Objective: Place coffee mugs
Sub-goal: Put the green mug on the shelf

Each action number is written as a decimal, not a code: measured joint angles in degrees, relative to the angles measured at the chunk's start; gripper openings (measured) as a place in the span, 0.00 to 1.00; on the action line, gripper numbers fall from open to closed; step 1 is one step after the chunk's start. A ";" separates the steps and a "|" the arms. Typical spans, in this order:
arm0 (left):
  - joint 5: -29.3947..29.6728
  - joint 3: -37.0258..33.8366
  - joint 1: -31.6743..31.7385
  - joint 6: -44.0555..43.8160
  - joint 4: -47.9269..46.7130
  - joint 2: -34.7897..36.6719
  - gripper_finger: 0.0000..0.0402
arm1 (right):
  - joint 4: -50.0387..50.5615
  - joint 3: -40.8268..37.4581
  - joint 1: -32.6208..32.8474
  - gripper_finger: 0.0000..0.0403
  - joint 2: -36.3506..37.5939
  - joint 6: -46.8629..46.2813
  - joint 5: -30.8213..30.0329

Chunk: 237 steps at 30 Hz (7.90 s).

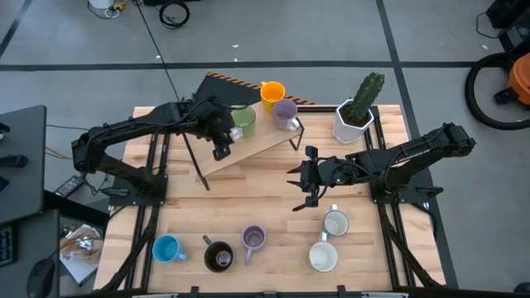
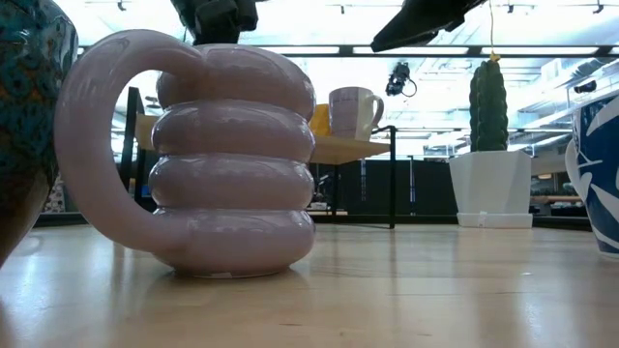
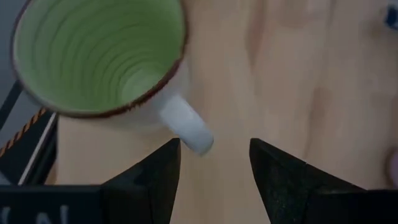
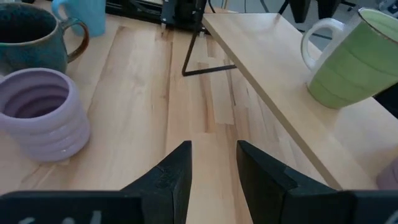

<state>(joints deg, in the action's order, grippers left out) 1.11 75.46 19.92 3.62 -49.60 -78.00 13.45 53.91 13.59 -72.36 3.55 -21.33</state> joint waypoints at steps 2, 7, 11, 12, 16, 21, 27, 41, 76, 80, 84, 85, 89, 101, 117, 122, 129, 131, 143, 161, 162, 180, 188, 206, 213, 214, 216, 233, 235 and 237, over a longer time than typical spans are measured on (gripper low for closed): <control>-1.06 0.00 -0.74 -0.03 1.15 0.00 0.49 | 0.00 0.00 0.13 0.33 0.00 0.00 -0.06; -2.53 0.00 -1.22 0.00 2.03 0.05 0.49 | 0.00 0.00 0.19 0.33 0.00 0.00 -0.13; -2.48 0.00 -1.19 1.43 1.16 0.05 0.49 | 0.24 0.00 0.19 0.33 0.00 0.01 -0.13; -2.34 0.00 -1.19 1.84 0.79 0.05 0.49 | 0.37 0.00 0.19 0.33 0.00 0.01 -0.13; 1.59 0.00 -0.83 4.31 -2.04 0.08 0.49 | 0.46 0.00 0.19 0.33 0.00 0.01 -0.10; 3.97 0.91 -0.44 11.60 -5.62 0.11 0.49 | 0.46 0.00 0.19 0.33 0.00 0.00 -0.10; 5.17 7.95 -3.37 18.12 -11.99 -0.42 0.49 | 0.44 0.00 0.19 0.33 0.00 0.00 -0.15; 6.26 23.86 -0.21 30.27 -15.29 -11.49 0.42 | 0.07 0.00 -0.16 0.33 0.00 -0.09 -0.17; -1.21 23.30 5.21 39.54 -19.93 -15.80 0.28 | -4.48 -2.82 -0.16 0.32 -0.04 -0.09 0.15; -1.20 23.28 5.23 39.55 -18.87 -15.80 0.23 | -4.49 -2.82 -0.16 0.32 -0.02 0.04 0.41; -1.28 23.26 5.23 39.60 -17.95 -15.80 0.18 | -4.48 -2.82 -0.16 0.32 -0.02 0.04 0.42; -1.30 23.26 5.23 39.82 -17.88 -15.80 0.17 | -4.48 -2.82 -0.16 0.32 -0.02 0.04 0.42; -1.54 23.24 5.32 40.08 -17.96 -15.80 0.09 | -4.46 -2.82 -0.16 0.32 -0.02 0.04 0.42; -4.27 23.17 5.43 37.75 -16.75 -15.89 0.04 | -4.15 -2.55 -0.16 0.32 0.00 1.09 0.02; -9.51 26.65 5.69 32.61 -13.59 -15.83 0.04 | 0.83 0.35 -0.16 0.32 0.96 -0.09 -0.21; -10.07 26.78 5.56 29.53 -13.81 -16.01 0.04 | 0.51 0.35 -0.16 0.32 0.96 -0.09 -0.17; -11.01 26.82 4.82 28.80 -14.27 -16.61 0.04 | 0.65 0.35 -0.35 0.32 0.96 -0.09 -0.15; -10.96 26.82 4.86 28.55 -14.65 -16.61 0.04 | 0.76 0.35 -0.40 0.32 0.95 -0.09 -0.11; -9.06 26.84 2.90 28.24 -10.41 -18.97 0.05 | 0.27 0.35 -0.64 0.32 0.92 0.00 0.04; -8.64 26.84 2.11 28.29 -7.20 -21.55 0.05 | 0.44 0.35 -0.53 0.32 0.92 -0.39 0.03; -8.62 26.84 2.11 28.30 -6.89 -21.55 0.05 | 0.42 0.35 -0.51 0.32 0.92 -0.39 0.04; -6.08 26.93 2.08 30.85 -12.67 -21.37 0.05 | 0.39 0.35 -0.36 0.32 0.92 -0.59 0.42; -5.49 29.18 2.47 30.53 -17.64 -20.96 0.05 | 0.36 0.35 -0.35 0.32 0.91 -0.81 0.42; -7.97 31.04 3.44 30.08 -22.09 -21.46 0.05 | 0.04 0.35 -0.24 0.32 0.90 -0.85 0.44; -5.73 31.06 3.10 30.07 -20.93 -21.44 0.18 | 0.06 0.35 -0.24 0.32 0.90 -0.85 0.44; -5.46 31.06 3.00 30.08 -20.81 -21.44 0.21 | 0.04 0.35 -0.24 0.32 0.90 -0.85 0.44; -5.25 31.06 2.98 30.12 -20.75 -21.44 0.25 | 0.06 0.35 -0.24 0.32 0.90 -0.85 0.44; 3.98 31.10 -7.55 32.69 -11.90 -19.84 0.32 | 0.43 0.35 -0.24 0.32 0.90 -0.60 0.44; 4.28 31.01 -9.06 32.01 -9.89 -20.77 0.32 | 0.57 0.35 0.01 0.32 0.96 -0.57 0.42; 5.65 30.99 -10.23 31.05 -7.90 -21.80 0.32 | 2.07 0.35 0.63 0.32 1.61 -0.58 -0.40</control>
<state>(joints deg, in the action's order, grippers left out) 6.76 106.45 9.68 34.67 -57.50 -99.80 15.52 54.26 14.22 -70.75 2.97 -21.73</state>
